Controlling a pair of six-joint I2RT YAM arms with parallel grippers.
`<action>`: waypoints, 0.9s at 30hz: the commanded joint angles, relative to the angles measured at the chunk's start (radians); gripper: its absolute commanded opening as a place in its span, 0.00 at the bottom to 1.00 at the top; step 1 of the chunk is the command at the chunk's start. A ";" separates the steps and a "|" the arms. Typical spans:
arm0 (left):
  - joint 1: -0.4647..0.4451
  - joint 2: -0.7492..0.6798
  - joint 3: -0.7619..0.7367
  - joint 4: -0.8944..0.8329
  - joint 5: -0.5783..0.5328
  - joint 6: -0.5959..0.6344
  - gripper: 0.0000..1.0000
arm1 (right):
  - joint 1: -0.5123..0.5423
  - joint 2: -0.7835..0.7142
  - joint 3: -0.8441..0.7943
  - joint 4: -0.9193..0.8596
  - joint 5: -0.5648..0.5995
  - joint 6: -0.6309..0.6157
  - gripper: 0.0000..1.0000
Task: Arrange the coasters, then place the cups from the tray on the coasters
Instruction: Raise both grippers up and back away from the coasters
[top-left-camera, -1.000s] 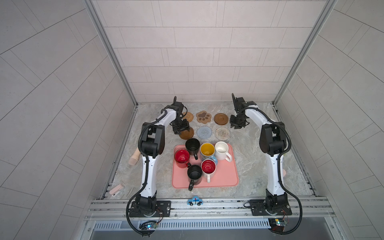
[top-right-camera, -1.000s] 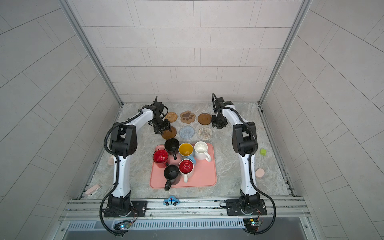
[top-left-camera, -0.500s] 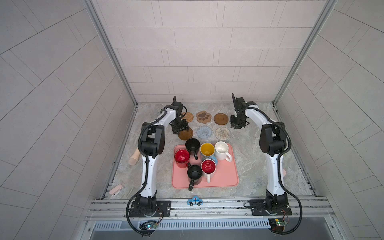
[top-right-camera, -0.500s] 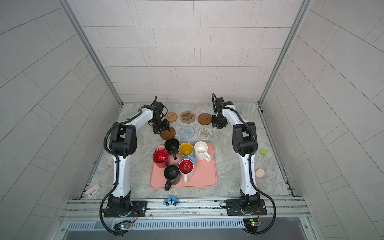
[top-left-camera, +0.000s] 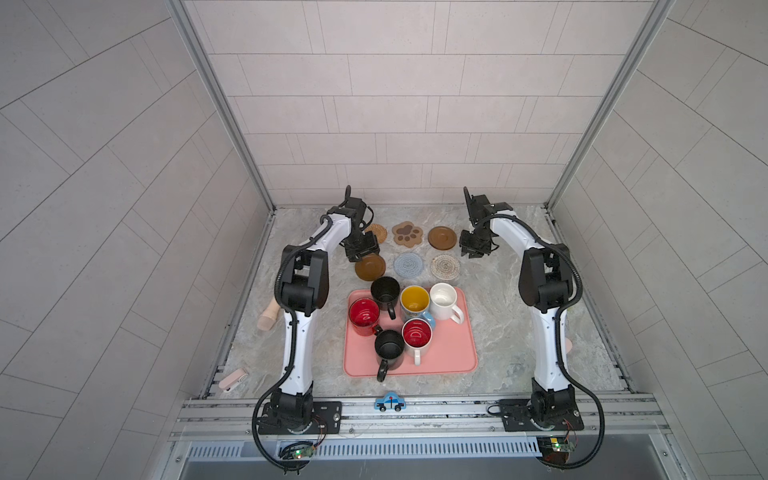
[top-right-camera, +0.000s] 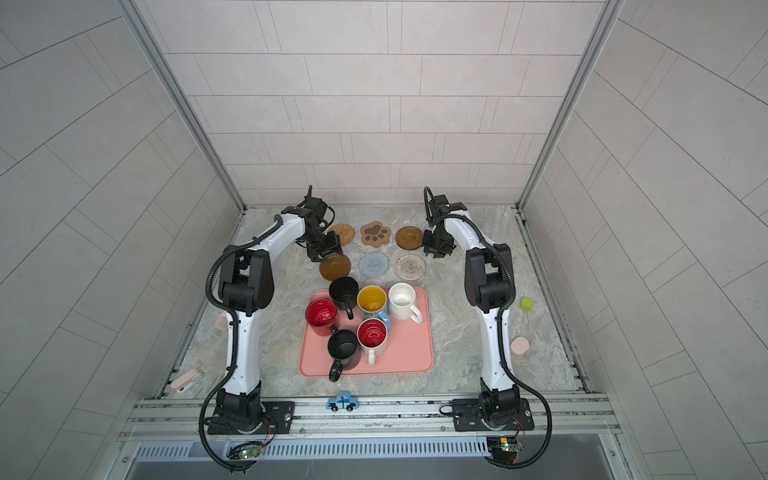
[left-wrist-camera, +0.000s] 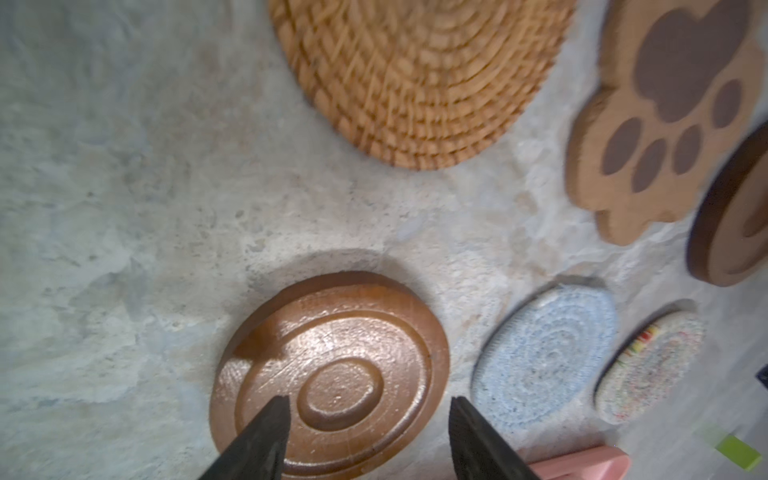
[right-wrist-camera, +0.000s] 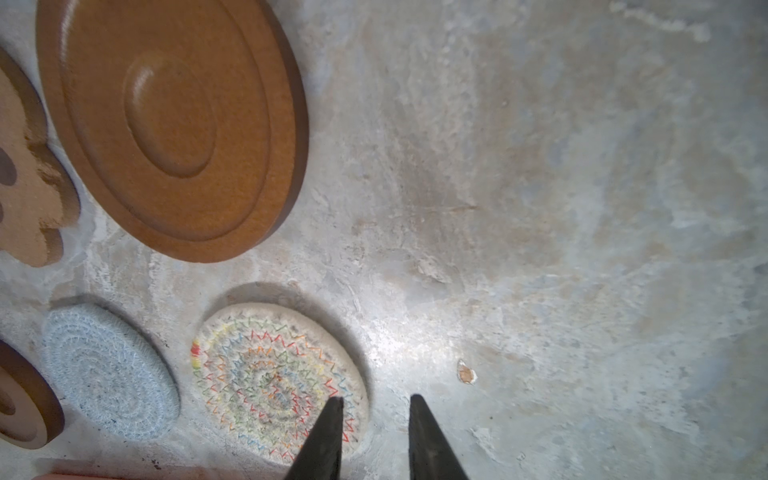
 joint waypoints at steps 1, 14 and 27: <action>0.005 -0.040 0.049 0.004 0.026 -0.006 0.68 | -0.003 -0.063 -0.009 -0.005 0.015 0.005 0.30; 0.003 -0.157 -0.027 0.213 0.075 -0.067 0.68 | 0.011 -0.081 -0.022 -0.006 0.008 -0.004 0.30; 0.003 -0.189 -0.048 0.224 0.037 -0.075 0.68 | 0.038 -0.084 0.007 -0.025 0.025 -0.042 0.31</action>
